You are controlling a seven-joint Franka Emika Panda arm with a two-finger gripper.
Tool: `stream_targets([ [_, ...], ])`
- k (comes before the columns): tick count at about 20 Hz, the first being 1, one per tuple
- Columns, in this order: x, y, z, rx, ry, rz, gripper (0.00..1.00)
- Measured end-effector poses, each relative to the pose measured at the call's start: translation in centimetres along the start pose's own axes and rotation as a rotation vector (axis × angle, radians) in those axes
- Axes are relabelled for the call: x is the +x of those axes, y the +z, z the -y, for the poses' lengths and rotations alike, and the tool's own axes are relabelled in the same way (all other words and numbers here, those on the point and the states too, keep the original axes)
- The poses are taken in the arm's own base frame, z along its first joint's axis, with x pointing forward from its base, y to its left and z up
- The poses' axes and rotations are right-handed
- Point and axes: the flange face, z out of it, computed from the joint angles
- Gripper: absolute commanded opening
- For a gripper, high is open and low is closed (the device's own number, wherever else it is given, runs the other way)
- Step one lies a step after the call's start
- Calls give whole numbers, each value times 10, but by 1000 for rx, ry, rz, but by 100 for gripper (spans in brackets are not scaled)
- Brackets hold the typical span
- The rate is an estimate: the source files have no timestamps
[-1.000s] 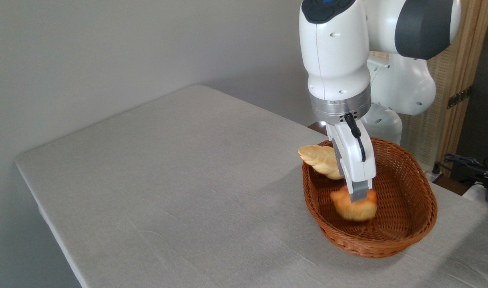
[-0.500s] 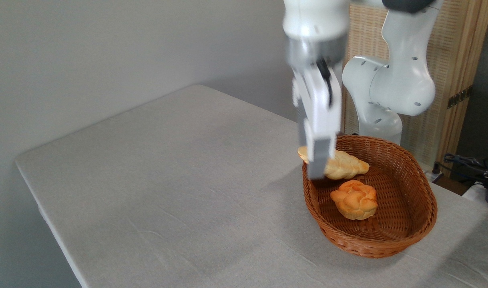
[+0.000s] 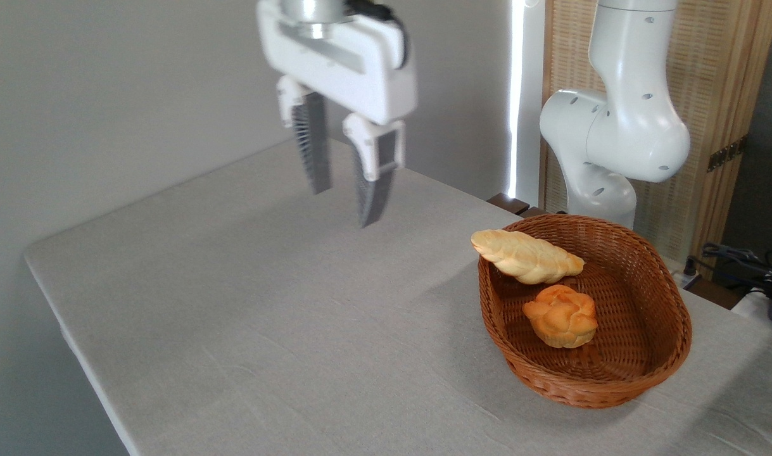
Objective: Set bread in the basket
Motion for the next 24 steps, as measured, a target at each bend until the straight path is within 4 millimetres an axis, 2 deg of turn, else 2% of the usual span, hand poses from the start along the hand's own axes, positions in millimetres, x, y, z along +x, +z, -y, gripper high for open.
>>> stream_targets([
  [3, 29, 15, -4, -6, -52, 23, 100],
  [8, 39, 22, -8, 33, -23, 73, 100],
  [13, 38, 17, -2, 60, -21, 54, 100],
  [18, 23, 11, 15, 66, -1, 49, 100],
  [24, 23, 11, 15, 66, -1, 49, 100],
])
